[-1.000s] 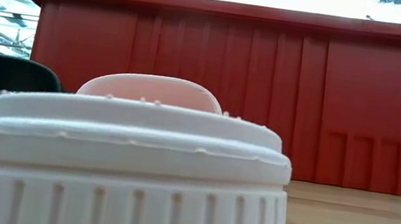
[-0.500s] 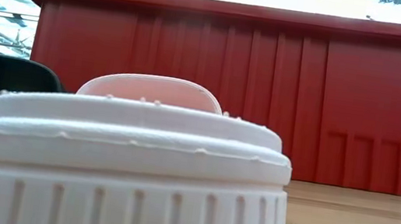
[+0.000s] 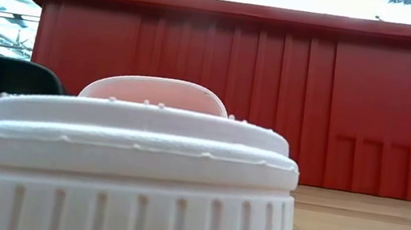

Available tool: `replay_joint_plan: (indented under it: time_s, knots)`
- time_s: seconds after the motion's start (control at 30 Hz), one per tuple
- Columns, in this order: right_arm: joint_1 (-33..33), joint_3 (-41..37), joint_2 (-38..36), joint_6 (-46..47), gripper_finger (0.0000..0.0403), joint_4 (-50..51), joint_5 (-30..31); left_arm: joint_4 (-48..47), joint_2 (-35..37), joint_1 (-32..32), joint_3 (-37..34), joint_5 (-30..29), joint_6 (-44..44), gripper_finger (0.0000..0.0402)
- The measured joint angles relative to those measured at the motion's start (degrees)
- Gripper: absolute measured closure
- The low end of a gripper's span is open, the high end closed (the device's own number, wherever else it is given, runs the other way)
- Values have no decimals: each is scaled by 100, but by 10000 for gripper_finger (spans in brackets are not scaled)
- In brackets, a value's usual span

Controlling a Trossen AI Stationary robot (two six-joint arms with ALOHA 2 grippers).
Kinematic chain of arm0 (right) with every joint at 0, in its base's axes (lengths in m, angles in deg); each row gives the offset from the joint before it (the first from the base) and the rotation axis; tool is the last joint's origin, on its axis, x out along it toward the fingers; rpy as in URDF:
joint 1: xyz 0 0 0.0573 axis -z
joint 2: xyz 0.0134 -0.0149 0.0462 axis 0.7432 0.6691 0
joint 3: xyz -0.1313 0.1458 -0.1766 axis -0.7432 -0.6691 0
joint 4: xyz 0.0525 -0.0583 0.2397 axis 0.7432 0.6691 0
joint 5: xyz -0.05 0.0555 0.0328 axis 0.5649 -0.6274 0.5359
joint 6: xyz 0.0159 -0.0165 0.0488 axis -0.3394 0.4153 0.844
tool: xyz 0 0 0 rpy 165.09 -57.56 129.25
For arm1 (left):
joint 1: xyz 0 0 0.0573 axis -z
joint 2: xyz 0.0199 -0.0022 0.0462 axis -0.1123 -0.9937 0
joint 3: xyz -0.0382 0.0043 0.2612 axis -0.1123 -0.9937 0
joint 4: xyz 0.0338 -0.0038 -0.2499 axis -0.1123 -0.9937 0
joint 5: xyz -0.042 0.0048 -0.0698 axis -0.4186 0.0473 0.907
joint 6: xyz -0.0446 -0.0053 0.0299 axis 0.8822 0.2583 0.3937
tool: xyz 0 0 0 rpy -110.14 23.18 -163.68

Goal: Pick and place slides into bin
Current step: Put the pink slide into the red bin

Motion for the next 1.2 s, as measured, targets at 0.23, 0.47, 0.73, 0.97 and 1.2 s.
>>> replay_joint_plan:
  time_s: [0.23, 0.47, 0.73, 0.97, 1.2]
  knots:
    - [571, 0, -315, 200, 403, 1422, 90, -5, -49, 0, 0, -201, -91, 174]
    - [1194, 2, -912, 150, 403, 3296, 92, 4, -76, -5, 0, -869, -206, 174]
    - [1928, 4, -1012, -740, 403, 4919, 77, 2, -82, -22, 0, -1124, -247, 174]
    - [2088, 4, -531, -1527, 403, 5110, 87, -1, -82, -22, 0, -1243, -320, 174]
    - [2086, 2, 50, -1888, 403, 5089, 226, -2, -83, -22, 0, -1348, -328, 174]
